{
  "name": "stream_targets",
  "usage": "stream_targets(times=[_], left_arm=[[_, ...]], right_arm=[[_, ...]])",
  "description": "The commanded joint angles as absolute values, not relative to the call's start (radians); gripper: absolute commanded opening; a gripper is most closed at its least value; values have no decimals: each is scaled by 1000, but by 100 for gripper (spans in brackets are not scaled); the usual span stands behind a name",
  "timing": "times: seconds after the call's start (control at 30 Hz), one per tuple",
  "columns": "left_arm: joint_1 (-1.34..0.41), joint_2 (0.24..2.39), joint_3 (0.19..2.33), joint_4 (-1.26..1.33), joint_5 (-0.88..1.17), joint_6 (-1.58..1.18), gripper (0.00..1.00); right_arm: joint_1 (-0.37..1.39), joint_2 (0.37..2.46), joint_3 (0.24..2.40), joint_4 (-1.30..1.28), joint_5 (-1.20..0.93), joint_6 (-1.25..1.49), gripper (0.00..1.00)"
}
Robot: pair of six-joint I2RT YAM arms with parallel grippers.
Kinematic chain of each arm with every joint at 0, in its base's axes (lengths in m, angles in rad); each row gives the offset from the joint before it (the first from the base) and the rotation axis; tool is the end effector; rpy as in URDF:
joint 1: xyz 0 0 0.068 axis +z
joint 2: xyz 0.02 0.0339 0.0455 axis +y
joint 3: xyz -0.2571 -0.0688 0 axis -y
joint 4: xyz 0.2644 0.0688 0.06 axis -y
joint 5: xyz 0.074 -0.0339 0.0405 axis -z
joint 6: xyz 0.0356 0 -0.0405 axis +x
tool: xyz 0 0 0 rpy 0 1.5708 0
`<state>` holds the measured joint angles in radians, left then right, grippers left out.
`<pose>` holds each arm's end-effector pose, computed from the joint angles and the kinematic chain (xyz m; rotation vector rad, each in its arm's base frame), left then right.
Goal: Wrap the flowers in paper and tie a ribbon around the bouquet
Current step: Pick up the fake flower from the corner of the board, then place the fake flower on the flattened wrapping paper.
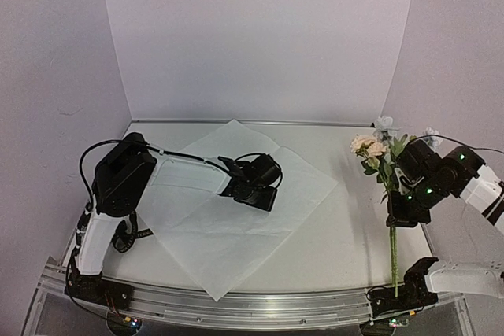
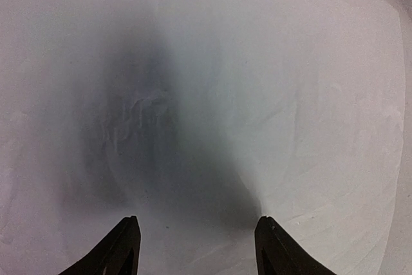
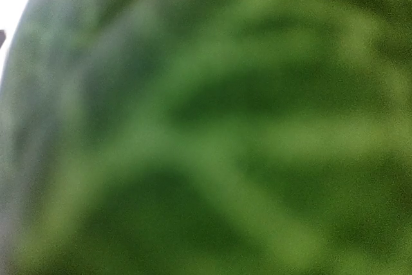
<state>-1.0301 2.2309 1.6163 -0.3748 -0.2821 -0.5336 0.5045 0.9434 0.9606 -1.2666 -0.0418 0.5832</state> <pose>0.2595 -0.4130 0.1227 0.5159 2.4715 -0.2776 0.1455 0.0820 0.2822 0.1033 2.8718 0.2924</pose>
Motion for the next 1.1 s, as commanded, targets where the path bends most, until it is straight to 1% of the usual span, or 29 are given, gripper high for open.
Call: stream_targets(times=[0.0,0.43,0.77,0.87,1.07], left_arm=[[-1060,2274,1702,-399,-298,-545,63],[-1117,2423,1924,-419,-235,-505,62],[-1153,2533,2115,-449,-138,-450,60],[-1162,2522,2095,-449,-117,-438,59],[-1169,2416,1906,-386,-106,-442,56]], right_arm=[[501,897,1015,-1319,-14,556,0],[501,758,974,-1377,-9,535,0],[500,696,960,-1421,-12,521,0],[501,693,962,-1431,-10,519,0],[501,719,968,-1434,-18,526,0]])
